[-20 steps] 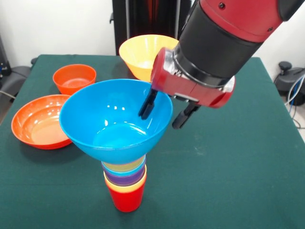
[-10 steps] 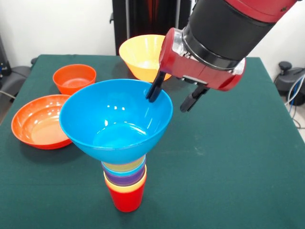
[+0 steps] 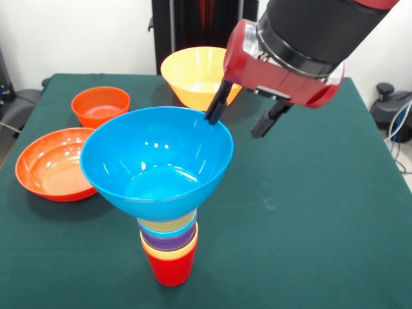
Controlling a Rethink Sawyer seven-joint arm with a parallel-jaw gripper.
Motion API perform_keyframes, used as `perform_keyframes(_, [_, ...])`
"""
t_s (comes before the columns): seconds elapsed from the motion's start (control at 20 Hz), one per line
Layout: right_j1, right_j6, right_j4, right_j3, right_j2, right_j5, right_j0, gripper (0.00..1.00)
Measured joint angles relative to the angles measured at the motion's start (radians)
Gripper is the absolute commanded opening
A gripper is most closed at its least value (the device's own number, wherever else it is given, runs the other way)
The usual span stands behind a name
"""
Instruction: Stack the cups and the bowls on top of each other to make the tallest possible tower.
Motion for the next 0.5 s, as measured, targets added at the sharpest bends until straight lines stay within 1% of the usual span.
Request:
perform_keyframes(0.15, [0.000,0.000,0.000,-0.030,-0.009,0.036,0.000,1.00])
perform_keyframes(0.2, [0.001,0.000,0.001,-0.059,-0.019,0.072,0.000,1.00])
perform_keyframes(0.4, [0.000,0.000,0.011,-0.101,-0.036,0.135,0.000,1.00])
perform_keyframes(0.5, [-0.006,0.000,0.022,-0.130,-0.047,0.194,0.000,1.00])
